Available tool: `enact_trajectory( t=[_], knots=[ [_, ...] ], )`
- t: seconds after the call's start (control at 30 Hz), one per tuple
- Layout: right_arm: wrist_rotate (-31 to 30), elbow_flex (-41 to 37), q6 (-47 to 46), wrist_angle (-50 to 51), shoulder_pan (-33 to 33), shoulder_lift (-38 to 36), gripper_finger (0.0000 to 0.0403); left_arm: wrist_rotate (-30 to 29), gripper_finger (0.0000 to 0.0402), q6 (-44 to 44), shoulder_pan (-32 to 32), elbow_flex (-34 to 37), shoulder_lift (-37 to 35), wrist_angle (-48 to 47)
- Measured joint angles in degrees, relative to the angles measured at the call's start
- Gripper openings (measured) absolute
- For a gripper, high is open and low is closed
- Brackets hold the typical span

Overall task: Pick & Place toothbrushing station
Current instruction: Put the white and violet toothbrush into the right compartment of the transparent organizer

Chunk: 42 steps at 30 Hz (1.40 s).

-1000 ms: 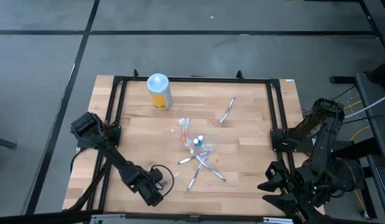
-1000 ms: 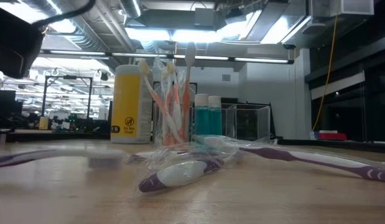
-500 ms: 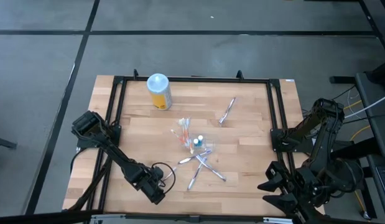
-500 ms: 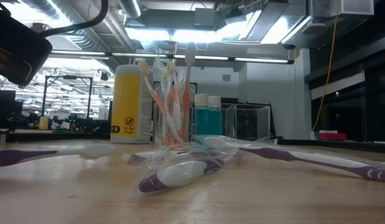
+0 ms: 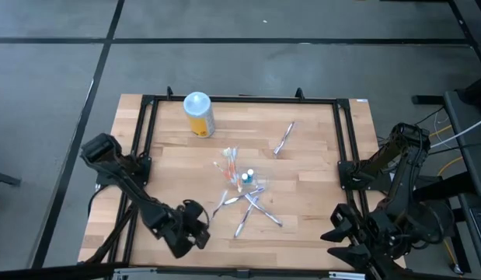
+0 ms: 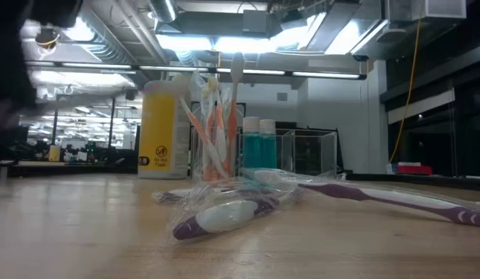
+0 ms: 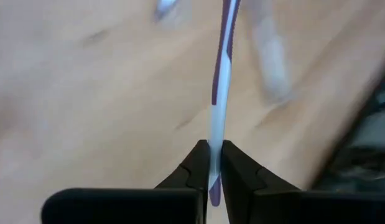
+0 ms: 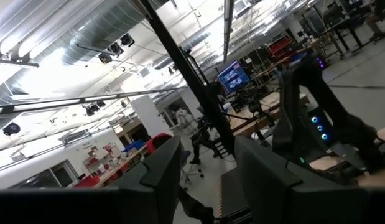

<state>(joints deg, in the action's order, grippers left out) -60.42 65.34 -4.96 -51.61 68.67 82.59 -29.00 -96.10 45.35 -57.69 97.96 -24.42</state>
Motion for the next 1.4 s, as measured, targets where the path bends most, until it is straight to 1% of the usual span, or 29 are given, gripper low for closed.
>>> enact_trajectory(
  t=[0.07,0.13,0.2,0.27,0.33,0.4,0.53,0.6,0.7,0.8,0.87,1.03,1.27,1.4],
  knots=[
    [0.00,0.00,-2.37,1.71,-0.67,0.00,0.0155,-6.47,0.0016,0.60,1.26,0.12,-1.27,3.46],
    [0.15,0.00,-5.18,3.81,-1.68,0.00,0.0155,-11.90,0.0015,4.50,2.26,0.15,-2.43,8.95],
    [2.21,0.00,-8.44,6.19,-3.23,0.00,0.0155,-15.43,0.0015,9.73,2.95,0.05,-4.05,16.54],
    [5.55,0.00,-11.71,8.26,-5.31,0.00,0.0155,-17.00,0.0015,17.37,3.15,0.04,-4.84,24.81],
    [9.45,0.00,-14.50,10.01,-7.89,0.00,0.0155,-17.79,0.0014,26.31,2.80,0.04,-5.27,34.20],
    [13.18,0.00,-16.82,11.40,-10.46,0.00,0.0154,-17.35,0.0014,34.68,2.20,0.01,-5.77,44.12],
    [19.98,0.00,-20.78,12.94,-15.22,0.00,0.0146,-11.77,0.0014,47.58,0.43,-0.04,-5.76,60.39],
    [22.12,0.00,-23.21,14.77,-17.02,0.00,0.0145,-10.31,0.0014,51.45,-0.37,-0.28,-5.78,65.28],
    [22.47,0.00,-24.41,17.55,-18.80,0.00,0.0144,-8.09,0.0014,54.56,-1.41,-1.65,-5.78,65.64],
    [22.49,0.00,-24.58,19.96,-20.37,0.00,0.0144,-4.00,0.0014,54.86,-2.89,-3.72,-5.78,63.13],
    [22.49,0.00,-24.68,21.58,-21.54,0.00,0.0144,-2.50,0.0014,54.99,-3.68,-4.59,-5.78,61.53],
    [22.59,0.00,-27.90,26.38,-24.60,0.00,0.0144,0.57,0.0014,55.83,-5.15,-5.44,-5.78,61.50],
    [26.78,0.00,-28.71,27.25,-28.97,0.00,0.0144,2.45,0.0014,55.67,-5.91,-5.44,-5.78,61.37],
    [30.47,0.00,-28.93,27.23,-31.35,0.00,0.0144,3.12,0.0014,55.48,-6.13,-5.46,-5.78,61.34]
  ],
)
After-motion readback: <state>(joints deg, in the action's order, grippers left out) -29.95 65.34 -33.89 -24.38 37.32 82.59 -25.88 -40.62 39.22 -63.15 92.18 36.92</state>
